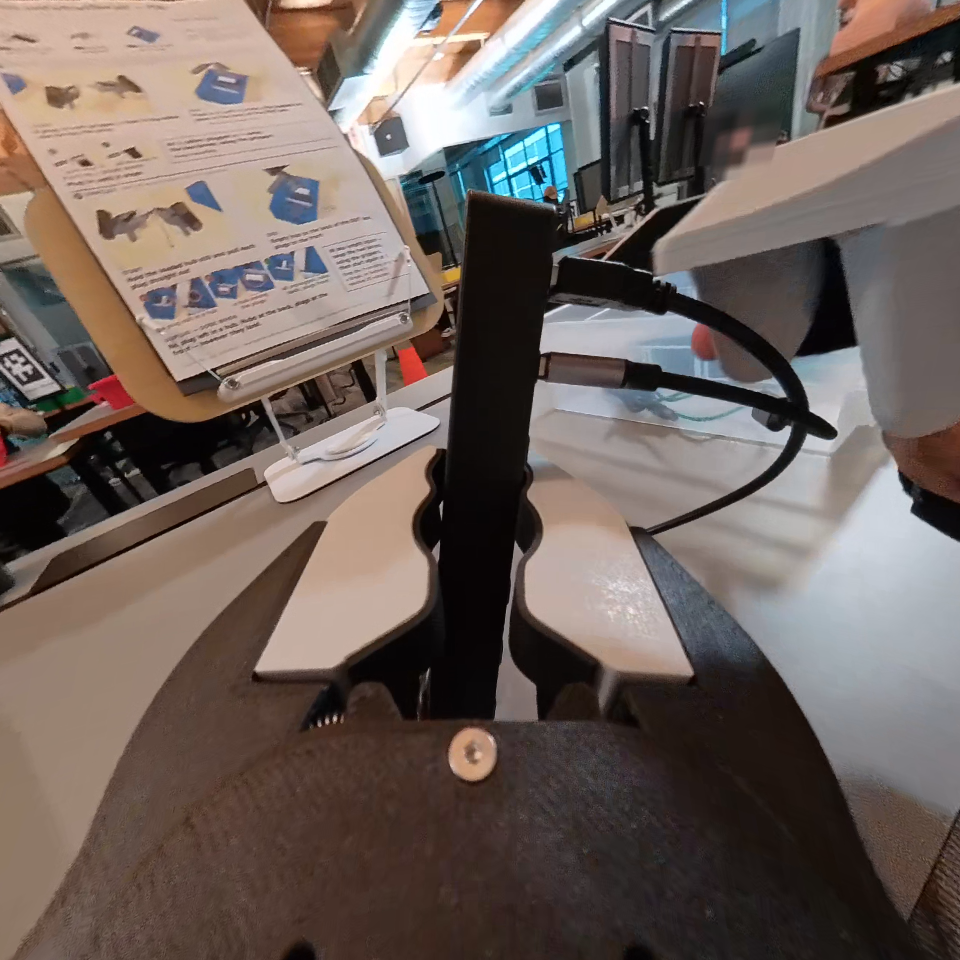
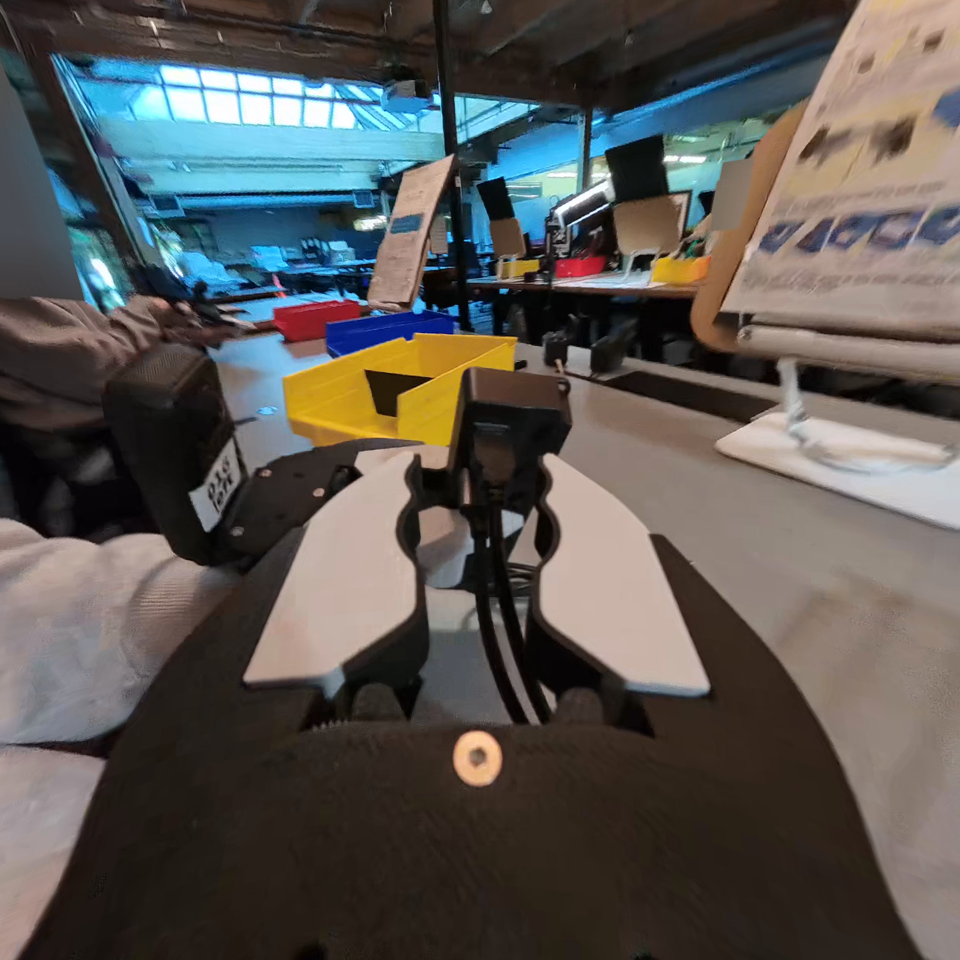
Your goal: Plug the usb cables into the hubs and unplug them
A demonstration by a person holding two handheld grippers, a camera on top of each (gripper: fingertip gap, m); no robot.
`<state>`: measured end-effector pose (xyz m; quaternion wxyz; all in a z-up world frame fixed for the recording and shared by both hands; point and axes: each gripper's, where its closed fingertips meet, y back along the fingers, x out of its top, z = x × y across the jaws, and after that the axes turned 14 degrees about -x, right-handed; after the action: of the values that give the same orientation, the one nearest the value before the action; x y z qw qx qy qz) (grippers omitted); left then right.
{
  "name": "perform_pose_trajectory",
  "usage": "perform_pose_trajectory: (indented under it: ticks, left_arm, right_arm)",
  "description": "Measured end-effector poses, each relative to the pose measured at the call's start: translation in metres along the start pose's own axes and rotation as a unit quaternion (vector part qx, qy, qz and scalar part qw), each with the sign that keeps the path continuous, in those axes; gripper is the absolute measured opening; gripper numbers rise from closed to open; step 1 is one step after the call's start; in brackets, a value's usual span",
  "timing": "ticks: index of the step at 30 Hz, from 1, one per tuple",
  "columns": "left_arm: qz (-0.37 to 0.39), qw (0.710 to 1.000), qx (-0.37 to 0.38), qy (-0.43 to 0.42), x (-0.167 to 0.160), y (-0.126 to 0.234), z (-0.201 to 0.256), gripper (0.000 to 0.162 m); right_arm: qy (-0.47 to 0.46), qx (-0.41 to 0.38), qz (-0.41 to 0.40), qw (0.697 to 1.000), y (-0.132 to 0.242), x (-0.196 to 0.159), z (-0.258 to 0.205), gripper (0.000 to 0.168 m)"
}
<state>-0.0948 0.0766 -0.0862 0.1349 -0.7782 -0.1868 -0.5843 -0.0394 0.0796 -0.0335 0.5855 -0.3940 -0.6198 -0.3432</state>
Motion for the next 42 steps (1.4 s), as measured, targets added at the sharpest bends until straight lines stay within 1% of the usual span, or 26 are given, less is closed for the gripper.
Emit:
perform_pose_trajectory:
  ticks: [3,6,11,15,19,20,22,23,26,27,29,30,33,34,35,38,39,40,42]
  left_arm:
    - [0.003,1.000,-0.020,-0.015,0.000,-0.002,0.007,0.026]
    - [0.004,0.999,-0.034,-0.017,0.000,-0.004,0.011,0.026]
    - [0.014,1.000,-0.019,0.013,0.000,-0.003,0.010,0.026]
    - [0.021,0.999,-0.004,0.045,0.000,-0.003,0.011,0.026]
    - [0.019,0.996,-0.018,0.080,-0.002,-0.004,0.012,0.026]
    - [0.020,0.996,-0.021,0.081,-0.002,-0.003,0.013,0.026]
    - [0.029,0.995,-0.032,0.092,0.000,-0.002,0.014,0.027]
    - [0.035,0.994,-0.036,0.097,0.002,-0.002,0.013,0.027]
    - [0.028,0.993,-0.039,0.107,-0.001,-0.002,0.015,0.027]
    - [0.027,0.993,-0.041,0.106,-0.002,-0.003,0.015,0.027]
    - [0.040,0.991,-0.050,0.116,0.002,0.000,0.015,0.027]
    - [0.050,0.989,-0.056,0.124,0.006,0.002,0.016,0.027]
    - [0.040,0.989,-0.061,0.125,0.005,0.001,0.019,0.026]
    - [0.037,0.989,-0.061,0.127,0.003,0.000,0.019,0.026]
    - [0.035,0.989,-0.061,0.132,0.001,0.000,0.019,0.026]
    - [0.033,0.989,-0.046,0.136,0.002,0.001,0.017,0.027]
    - [0.030,0.989,-0.039,0.137,0.002,0.002,0.017,0.027]
    - [0.024,0.989,-0.031,0.142,0.001,0.003,0.017,0.027]
    - [0.020,0.988,-0.022,0.151,0.001,0.004,0.017,0.027]
  right_arm:
    - [-0.050,0.011,-0.006,0.999,-0.002,-0.005,0.002,0.035]
    - [-0.051,0.021,-0.021,0.998,-0.002,-0.012,0.002,0.017]
    - [-0.070,0.021,-0.026,0.997,-0.003,-0.011,0.002,0.016]
    - [-0.066,-0.016,-0.036,0.997,-0.004,-0.010,0.003,0.017]
    - [-0.128,-0.008,-0.061,0.990,-0.004,-0.011,0.004,0.017]
    - [-0.103,-0.014,-0.060,0.993,-0.004,-0.011,0.004,0.016]
    - [-0.015,-0.030,-0.058,0.998,-0.003,-0.009,0.002,0.016]
    - [-0.013,-0.023,-0.057,0.998,-0.003,-0.007,-0.001,0.016]
    - [-0.121,0.018,-0.071,0.990,-0.004,-0.008,0.002,0.017]
    - [-0.122,0.018,-0.071,0.990,-0.004,-0.009,0.003,0.017]
    - [-0.079,0.018,-0.073,0.994,-0.003,-0.007,0.000,0.017]
    - [-0.075,0.036,-0.071,0.994,-0.003,-0.004,-0.004,0.017]
    - [-0.139,0.084,-0.074,0.984,0.000,-0.003,-0.003,0.017]
    - [-0.135,0.077,-0.073,0.985,0.000,-0.005,-0.001,0.016]
    - [-0.111,0.060,-0.074,0.989,-0.002,-0.007,0.000,0.016]
    - [0.011,-0.029,-0.068,0.997,-0.003,-0.007,0.001,0.016]
    - [0.016,-0.045,-0.061,0.997,-0.003,-0.006,0.000,0.016]
    - [-0.006,-0.047,-0.058,0.997,-0.003,-0.006,0.000,0.016]
    - [-0.087,-0.026,-0.054,0.994,-0.003,-0.006,-0.001,0.016]
